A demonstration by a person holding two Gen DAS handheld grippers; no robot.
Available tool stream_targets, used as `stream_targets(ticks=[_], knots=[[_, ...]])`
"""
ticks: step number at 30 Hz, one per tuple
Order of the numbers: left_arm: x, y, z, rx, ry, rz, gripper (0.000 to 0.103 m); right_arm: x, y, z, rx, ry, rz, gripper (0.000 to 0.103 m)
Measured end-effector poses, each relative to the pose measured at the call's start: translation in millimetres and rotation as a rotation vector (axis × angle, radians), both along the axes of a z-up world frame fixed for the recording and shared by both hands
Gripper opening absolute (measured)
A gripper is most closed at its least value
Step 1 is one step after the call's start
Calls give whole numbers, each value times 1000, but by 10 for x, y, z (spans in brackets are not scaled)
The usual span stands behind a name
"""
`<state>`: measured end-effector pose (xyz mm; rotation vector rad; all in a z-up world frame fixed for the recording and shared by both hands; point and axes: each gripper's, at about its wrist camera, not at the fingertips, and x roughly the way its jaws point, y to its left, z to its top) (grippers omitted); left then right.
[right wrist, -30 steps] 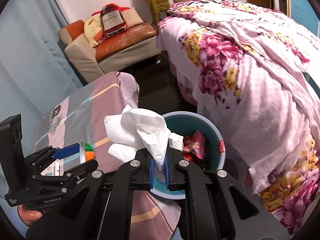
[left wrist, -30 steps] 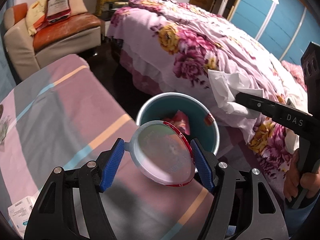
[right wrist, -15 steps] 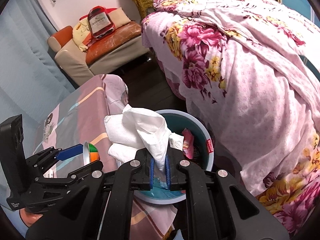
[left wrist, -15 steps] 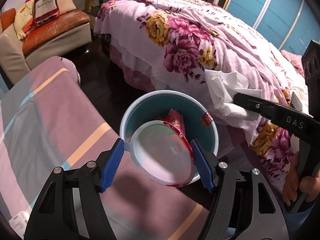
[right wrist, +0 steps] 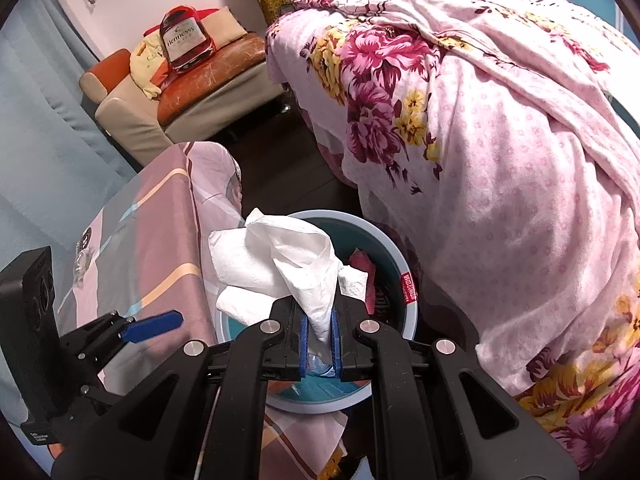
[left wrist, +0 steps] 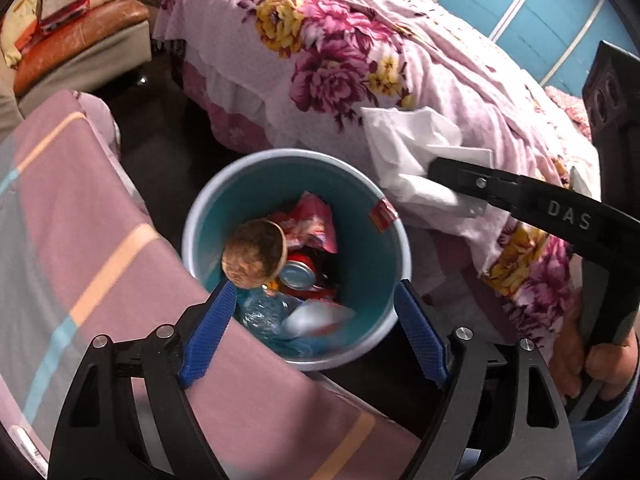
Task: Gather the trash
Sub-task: 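Carry the lid and tissue over the wastebasket and open both grippers, then move both open grippers back toward the table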
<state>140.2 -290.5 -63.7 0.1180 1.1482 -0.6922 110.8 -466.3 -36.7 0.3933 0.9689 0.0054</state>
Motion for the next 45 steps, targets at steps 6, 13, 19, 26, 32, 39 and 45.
stream_targets(ticks=[6,13,19,26,32,39,45], knots=[[36,120,-22,15,1,42,82,25,52,-15,-8,11,11,10],[78,367,12,6,-9,109,92,47,167,3,-44,24,23,10],[90,536,50,-6,-11,136,92,56,264,-18,-73,48,28,11],[60,698,101,-24,-18,150,92,31,384,-23,-101,74,37,30],[35,835,122,-44,-16,167,92,-6,494,42,-128,72,33,63],[0,1013,154,-63,-16,185,92,-23,556,118,-141,80,16,75],[-26,1133,175,-75,-17,200,92,-58,603,153,-136,101,6,78]])
